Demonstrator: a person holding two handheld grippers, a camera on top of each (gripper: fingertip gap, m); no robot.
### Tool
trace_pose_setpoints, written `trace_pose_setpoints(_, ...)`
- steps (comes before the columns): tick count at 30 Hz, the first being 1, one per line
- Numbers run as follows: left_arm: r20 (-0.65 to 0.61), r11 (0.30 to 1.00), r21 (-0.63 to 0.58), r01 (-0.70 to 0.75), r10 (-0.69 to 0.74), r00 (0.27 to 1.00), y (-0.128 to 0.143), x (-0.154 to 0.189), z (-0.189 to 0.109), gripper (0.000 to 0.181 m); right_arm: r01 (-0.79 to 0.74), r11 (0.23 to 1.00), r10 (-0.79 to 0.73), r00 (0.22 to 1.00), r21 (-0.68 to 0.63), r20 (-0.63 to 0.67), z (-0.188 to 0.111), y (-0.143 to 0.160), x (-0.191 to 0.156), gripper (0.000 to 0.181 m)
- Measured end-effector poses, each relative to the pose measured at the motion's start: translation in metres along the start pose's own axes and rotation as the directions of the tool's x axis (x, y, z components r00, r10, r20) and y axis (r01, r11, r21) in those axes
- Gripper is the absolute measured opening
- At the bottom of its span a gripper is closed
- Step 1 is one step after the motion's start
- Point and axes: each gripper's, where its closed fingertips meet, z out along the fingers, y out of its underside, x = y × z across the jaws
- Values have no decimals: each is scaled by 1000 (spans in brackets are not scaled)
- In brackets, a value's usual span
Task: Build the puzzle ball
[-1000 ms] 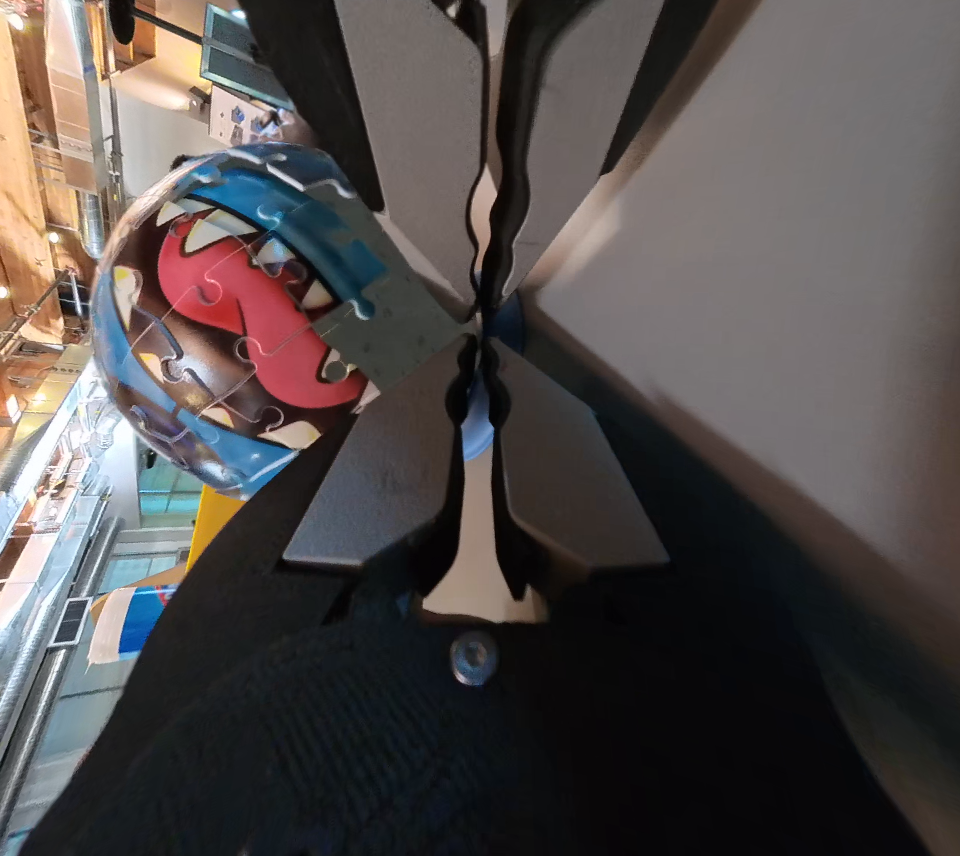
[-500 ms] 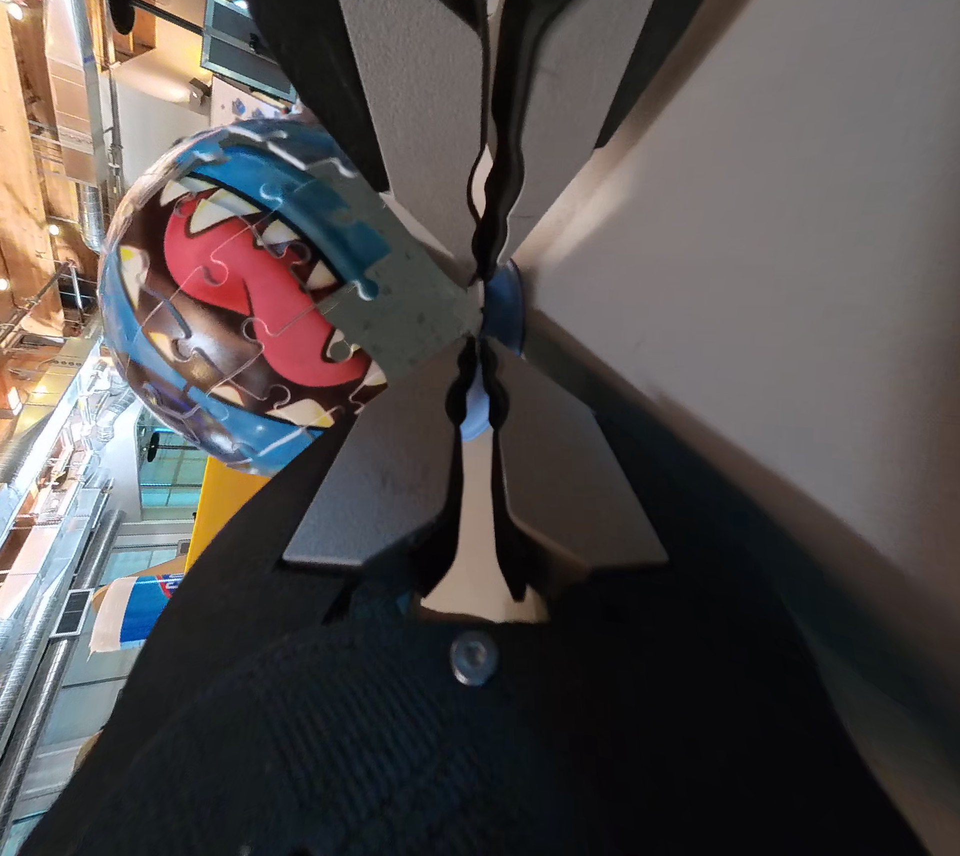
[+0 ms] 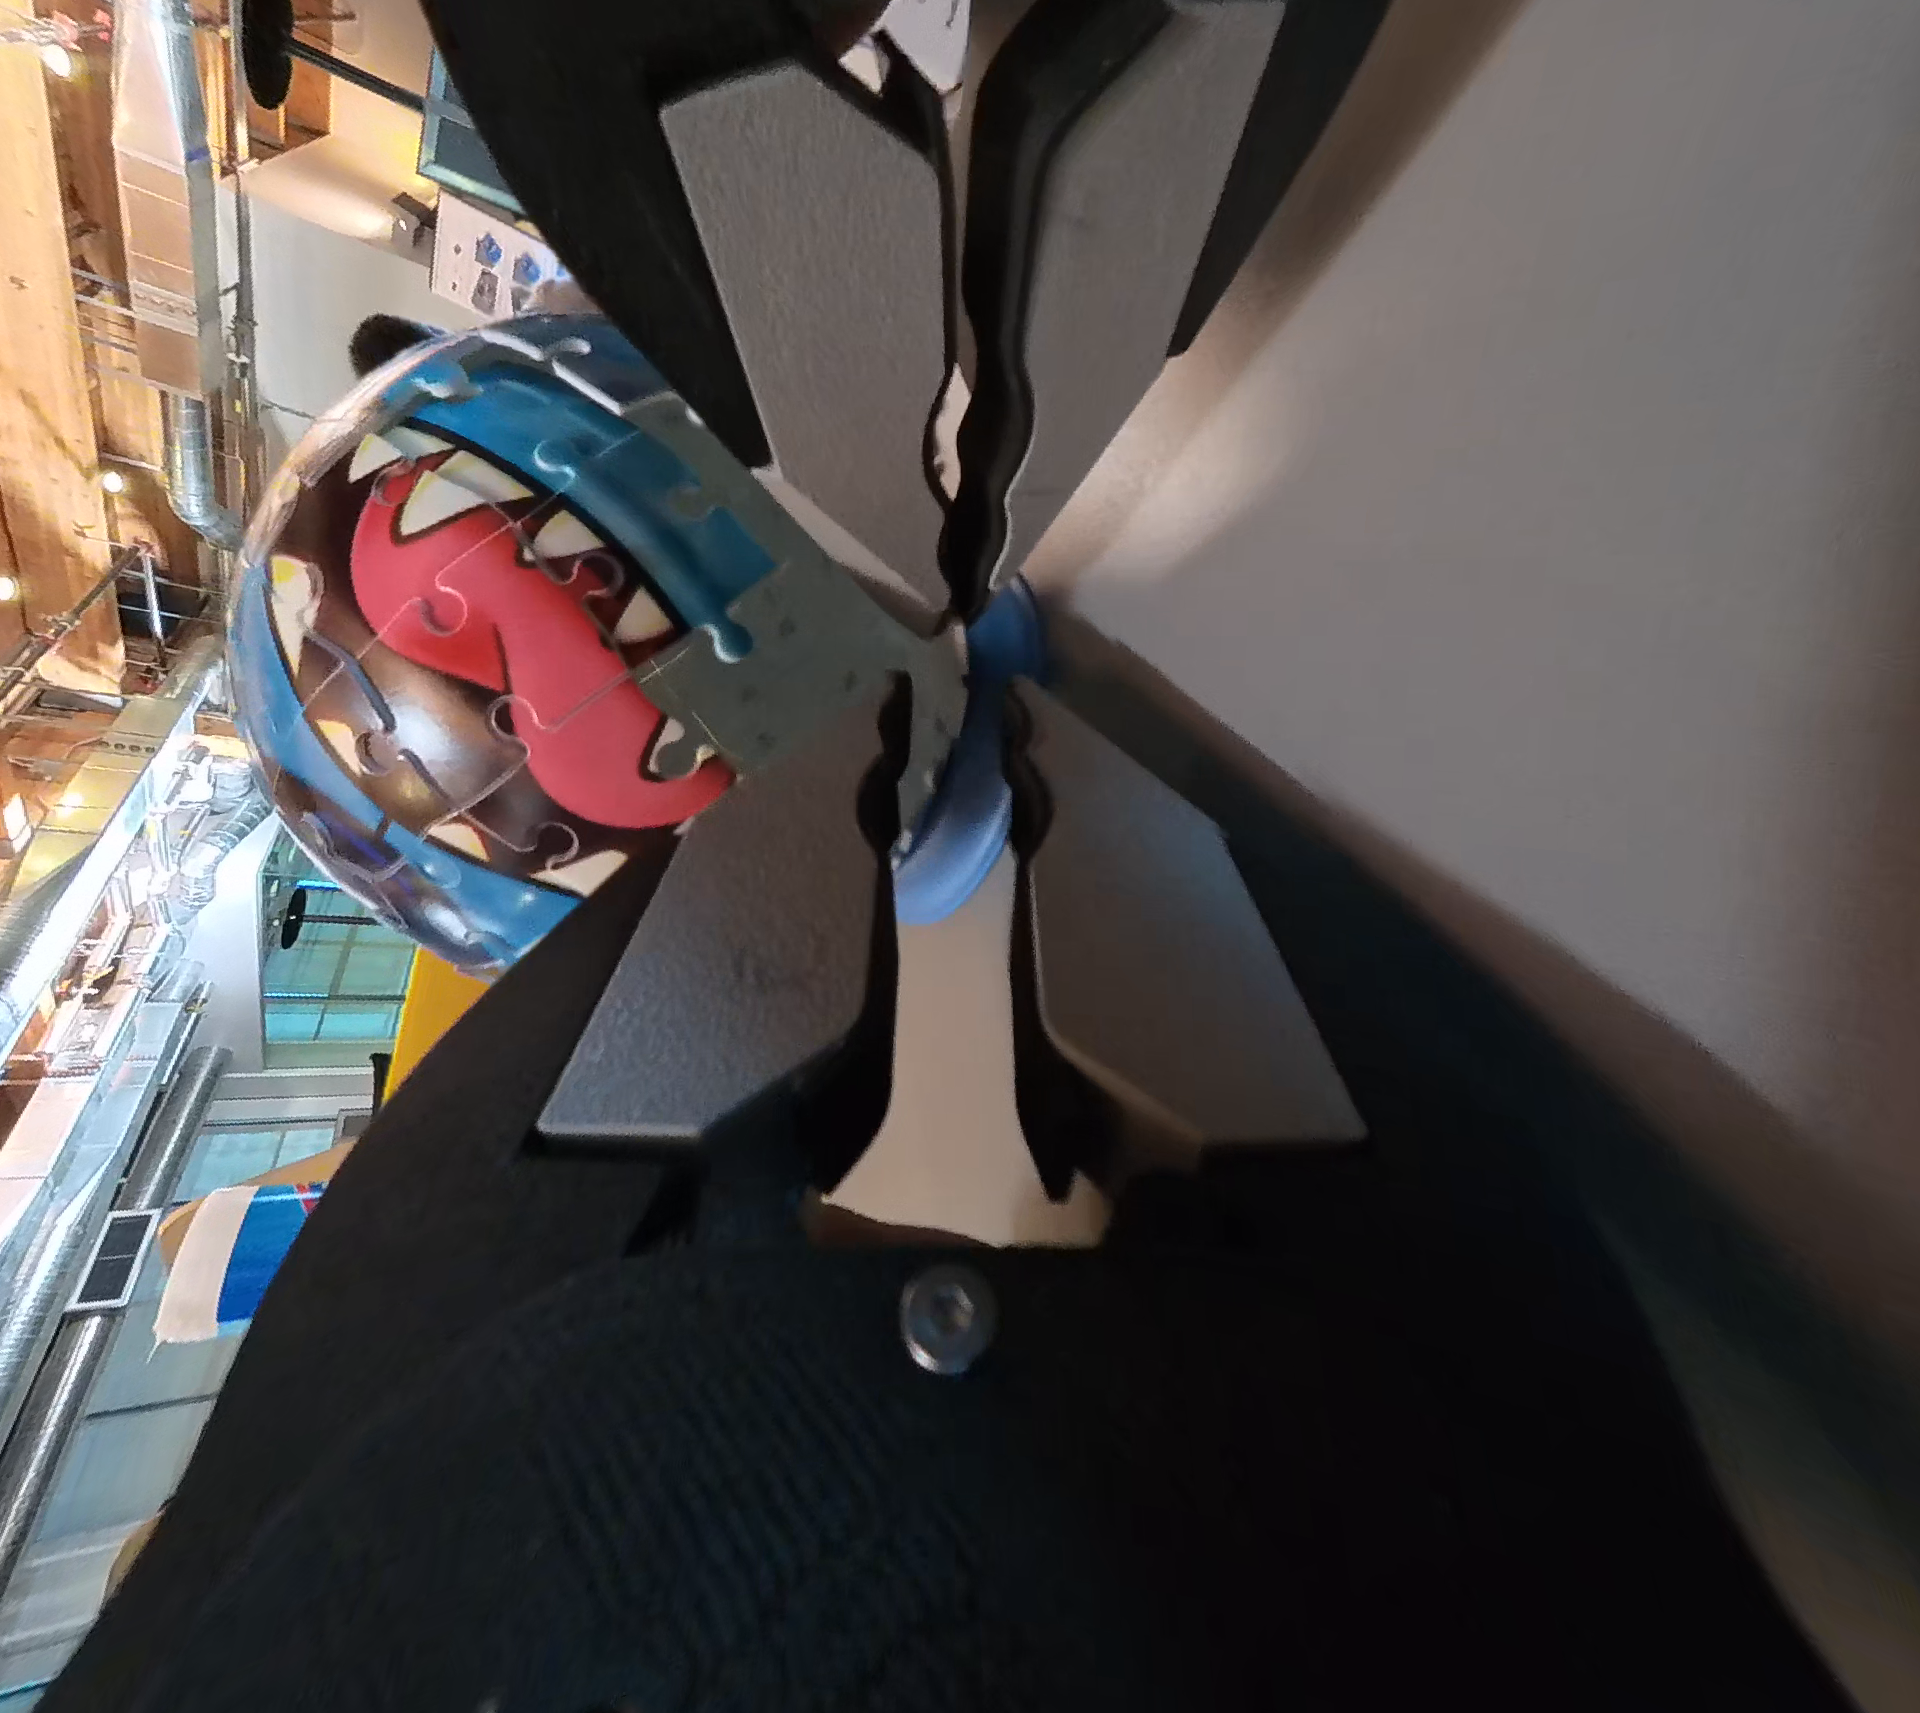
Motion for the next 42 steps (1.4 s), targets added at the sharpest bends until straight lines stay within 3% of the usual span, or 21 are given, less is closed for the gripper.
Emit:
trace_pose_setpoints(10, -13, 1000, -13, 2, -2, 1000, 1, 1, 4, 0, -13, 1000, 13, 1000, 4, 11, 2, 3, -4, 0)
trace_pose_setpoints(21, 27, 1000, -16, -14, 15, 1000, 4, -2, -1, 11, -51, 998, 51, 999, 27, 11, 1, -1, -1, 0)
trace_pose_setpoints(29, 9, 999, -24, -35, 36, 999, 5, 2, 0, 1, -70, 997, 69, 997, 32, 37, -2, 0, -3, 0)
trace_pose_setpoints(42, 36, 999, -23, -43, 43, 998, 1, 0, 4, 4, -71, 995, 70, 997, 64, 23, 0, 0, -3, 0)
